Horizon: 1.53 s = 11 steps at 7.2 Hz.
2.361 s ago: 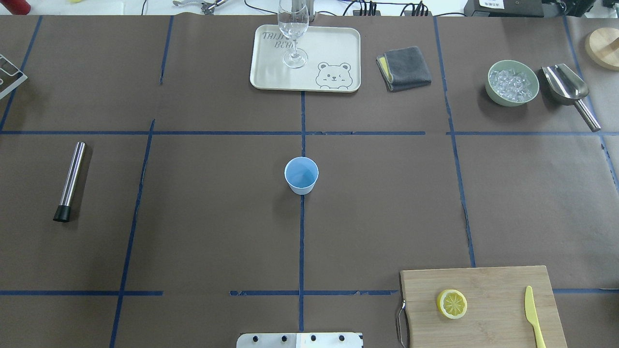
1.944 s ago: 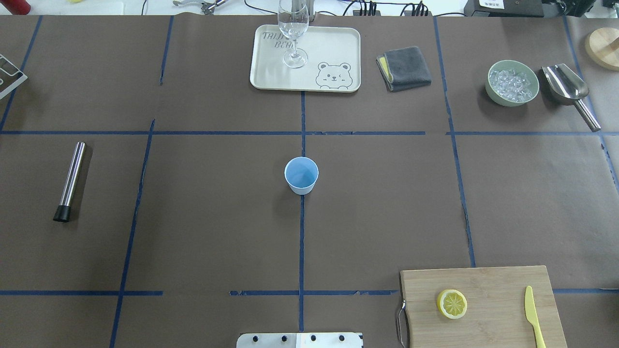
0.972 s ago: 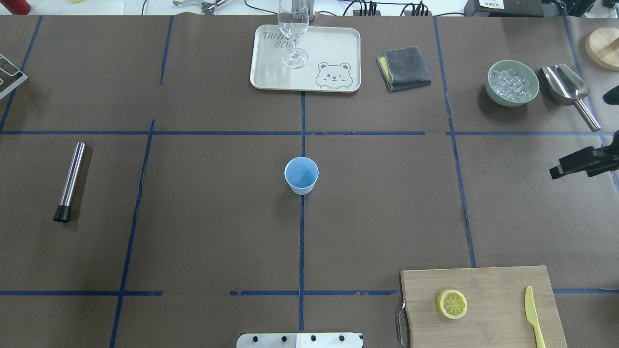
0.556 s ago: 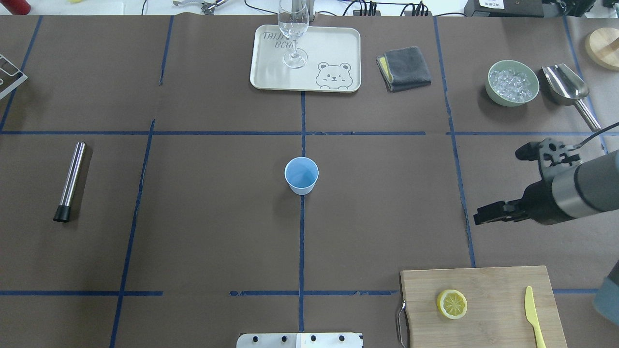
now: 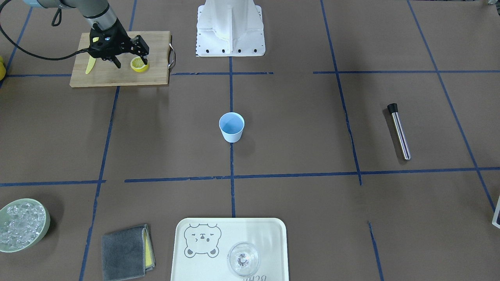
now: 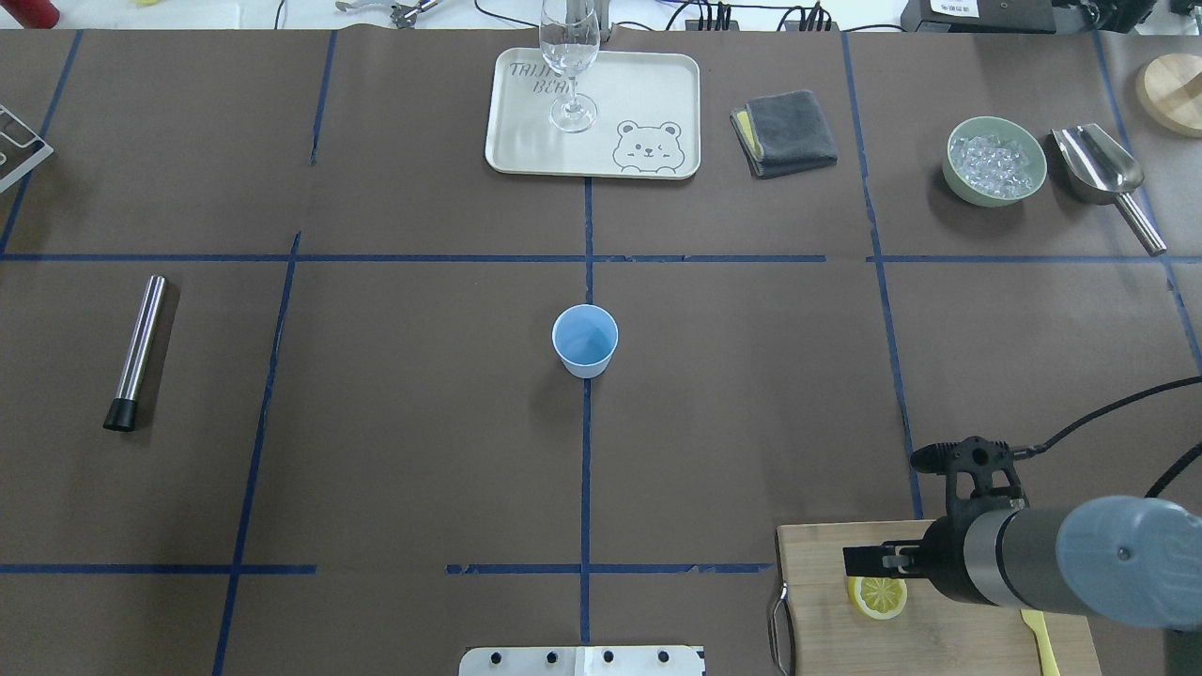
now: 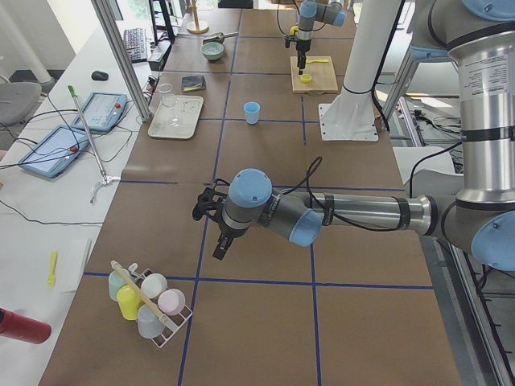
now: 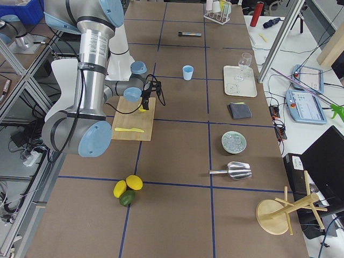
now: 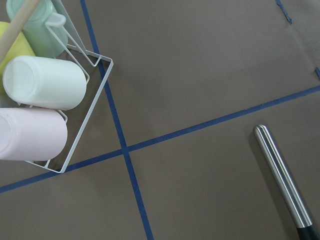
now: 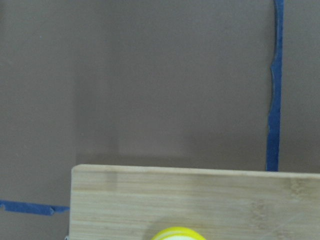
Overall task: Squeeze lemon into cup
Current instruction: 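Move the right gripper down over the lemon slice on the cutting board, then close the right gripper on the lemon slice and lift it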
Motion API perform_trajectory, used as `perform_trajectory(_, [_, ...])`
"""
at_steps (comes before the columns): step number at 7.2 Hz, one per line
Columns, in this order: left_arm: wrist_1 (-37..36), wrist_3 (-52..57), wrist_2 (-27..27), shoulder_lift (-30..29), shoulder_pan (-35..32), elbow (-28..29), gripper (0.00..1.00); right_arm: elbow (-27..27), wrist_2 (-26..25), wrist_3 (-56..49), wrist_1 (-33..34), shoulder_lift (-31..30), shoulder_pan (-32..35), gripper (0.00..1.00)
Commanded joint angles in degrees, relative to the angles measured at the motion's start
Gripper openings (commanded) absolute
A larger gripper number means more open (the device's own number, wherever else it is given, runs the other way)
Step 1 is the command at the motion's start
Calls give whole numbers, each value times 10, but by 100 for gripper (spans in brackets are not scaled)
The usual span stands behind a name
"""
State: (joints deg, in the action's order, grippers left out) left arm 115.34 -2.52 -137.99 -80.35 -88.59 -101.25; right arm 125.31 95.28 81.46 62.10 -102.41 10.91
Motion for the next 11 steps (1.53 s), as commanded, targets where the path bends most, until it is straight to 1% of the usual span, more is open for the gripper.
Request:
perform_trajectory(1, [1,0,0,0,0,1,100,8,-38,35,2,-15,-47,100])
perform_trajectory(2, [1,0,-1,0,0,-2,100,7,-38,38,2,-29,-52,100])
perform_trajectory(3, [1,0,0,0,0,-3,100,10,-40,61,2,-29,-64,100])
perform_trajectory(4, [1,0,0,0,0,-1,100,6,-41,63,2,-30,-68,100])
perform_trajectory(6, [1,0,0,0,0,3,100,4,-42,66,2,-18,-71,100])
perform_trajectory(8, [1,0,1,-1,0,4,100,-13,-42,66,3,3,-72,100])
perform_trajectory(11, [1,0,2,-1,0,4,100,-21,-51,65,3,2,-64,99])
